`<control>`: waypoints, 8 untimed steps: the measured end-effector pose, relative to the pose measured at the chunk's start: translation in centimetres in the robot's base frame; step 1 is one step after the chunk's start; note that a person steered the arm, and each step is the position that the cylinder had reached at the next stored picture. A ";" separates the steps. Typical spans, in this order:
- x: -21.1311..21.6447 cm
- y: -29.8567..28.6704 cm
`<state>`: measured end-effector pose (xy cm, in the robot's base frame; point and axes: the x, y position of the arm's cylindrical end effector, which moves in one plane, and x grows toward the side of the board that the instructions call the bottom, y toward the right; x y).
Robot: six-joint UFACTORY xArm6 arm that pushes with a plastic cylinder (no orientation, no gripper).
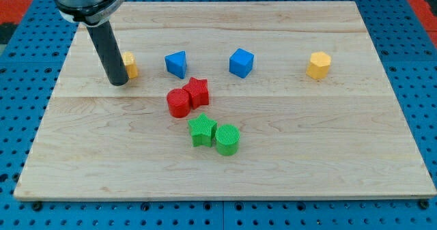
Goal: Push the red circle parallel to the blue triangle
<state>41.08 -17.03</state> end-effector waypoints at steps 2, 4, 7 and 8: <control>3.6 12.2; 6.5 26.3; 2.1 19.4; 1.2 25.6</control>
<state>42.28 8.52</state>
